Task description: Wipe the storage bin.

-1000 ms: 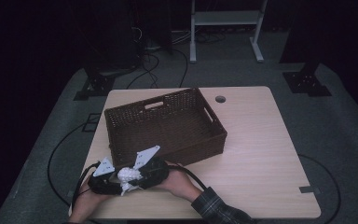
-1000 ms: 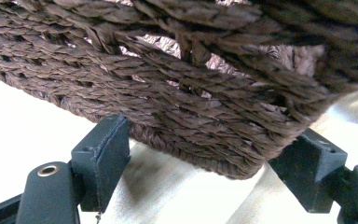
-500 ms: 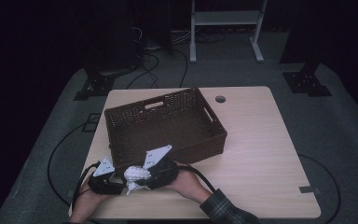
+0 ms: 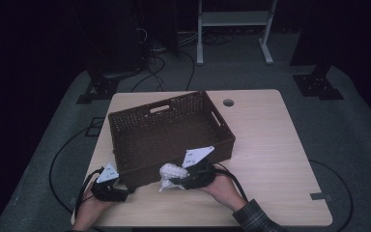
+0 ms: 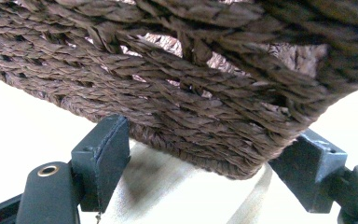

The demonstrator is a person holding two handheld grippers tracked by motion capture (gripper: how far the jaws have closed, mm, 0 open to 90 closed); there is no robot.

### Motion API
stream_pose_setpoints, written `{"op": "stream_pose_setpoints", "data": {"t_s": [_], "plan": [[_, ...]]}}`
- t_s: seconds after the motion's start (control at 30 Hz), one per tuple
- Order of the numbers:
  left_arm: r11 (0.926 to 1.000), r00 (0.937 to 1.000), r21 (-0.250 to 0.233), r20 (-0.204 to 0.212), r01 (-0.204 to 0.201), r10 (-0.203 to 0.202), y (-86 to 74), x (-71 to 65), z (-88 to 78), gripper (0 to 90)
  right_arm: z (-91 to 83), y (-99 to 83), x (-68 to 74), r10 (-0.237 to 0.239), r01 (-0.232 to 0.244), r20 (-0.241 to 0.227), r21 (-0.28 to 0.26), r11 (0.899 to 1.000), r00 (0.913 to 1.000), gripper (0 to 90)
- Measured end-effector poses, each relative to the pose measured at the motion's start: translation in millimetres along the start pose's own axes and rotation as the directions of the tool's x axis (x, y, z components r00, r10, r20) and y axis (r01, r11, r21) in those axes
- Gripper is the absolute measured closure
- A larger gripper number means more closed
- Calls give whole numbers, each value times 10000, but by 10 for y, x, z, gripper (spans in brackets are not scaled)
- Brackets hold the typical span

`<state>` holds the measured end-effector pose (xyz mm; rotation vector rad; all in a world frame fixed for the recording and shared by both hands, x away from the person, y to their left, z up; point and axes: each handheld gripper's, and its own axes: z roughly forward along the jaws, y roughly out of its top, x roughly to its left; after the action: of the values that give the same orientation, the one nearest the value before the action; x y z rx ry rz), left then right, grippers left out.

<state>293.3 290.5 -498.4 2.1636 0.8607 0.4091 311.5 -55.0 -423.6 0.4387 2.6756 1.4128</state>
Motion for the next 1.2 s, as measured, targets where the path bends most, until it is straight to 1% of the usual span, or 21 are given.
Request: {"op": "stream_pose_setpoints", "data": {"t_s": [0.1,0.2,0.3,0.4,0.5,0.57,0.7,0.77,0.8,0.83,0.87,0.97,1.03,1.07,1.1,1.2], "plan": [[10000,10000,-24,-4,33,-33,0,-3,2,223,-130,-111,-82,291,-290,262,-28,9996,9992,598],[10000,10000,-4,-5,8,-8,0,-1,0,223,-254,-218,-132,462,-463,501,-5,9989,9977,597],[10000,10000,-4,-2,9,-9,0,-1,0,224,-411,-351,-171,728,-726,851,-44,9973,9937,597],[10000,10000,-6,-2,11,-11,0,-1,0,223,-544,-480,-199,1004,-997,1119,-113,9950,9886,597],[10000,10000,2,0,-4,4,0,-1,-1,224,-704,-628,-223,1317,-1313,1505,-124,9913,9798,597],[10000,10000,-9,3,-5,5,-1,0,-1,225,-813,-710,-231,1502,-1481,1714,-249,9887,9737,596],[10000,10000,-32,46,16,-16,-3,5,-3,229,-1002,-873,-250,1808,-1788,2192,-289,9835,9588,595],[10000,10000,-40,66,8,-7,-5,7,-5,232,-1079,-952,-268,2004,-1986,2421,-322,9795,9493,595],[10000,10000,-41,64,-1,2,-5,7,-5,232,-1130,-1008,-282,2133,-2117,2573,-339,9767,9425,595],[10000,10000,-49,63,-13,13,-6,7,-6,233,-1160,-1042,-291,2160,-2150,2689,-335,9760,9386,595],[10000,10000,-57,68,-50,51,-8,7,-11,235,-1206,-1095,-304,2230,-2225,2835,-345,9743,9327,595],[9999,9999,4,116,-118,118,-15,8,-36,263,-1316,-1210,-325,2497,-2492,3081,-419,9676,9180,595],[9999,9998,-21,100,-142,142,-29,10,-68,281,-1376,-1279,-331,2678,-2677,3203,-453,9624,9087,595],[10000,9999,-86,160,-50,51,-37,8,-94,299,-1402,-1311,-334,2753,-2758,3261,-455,9601,9044,594],[9999,9998,-91,198,-48,49,-42,10,-121,318,-1424,-1341,-336,2831,-2836,3317,-480,9577,8999,593],[9991,9994,-419,337,74,-60,-54,-3,-242,370,-1484,-1417,-336,2950,-2964,3458,-503,9538,8907,593]]}}
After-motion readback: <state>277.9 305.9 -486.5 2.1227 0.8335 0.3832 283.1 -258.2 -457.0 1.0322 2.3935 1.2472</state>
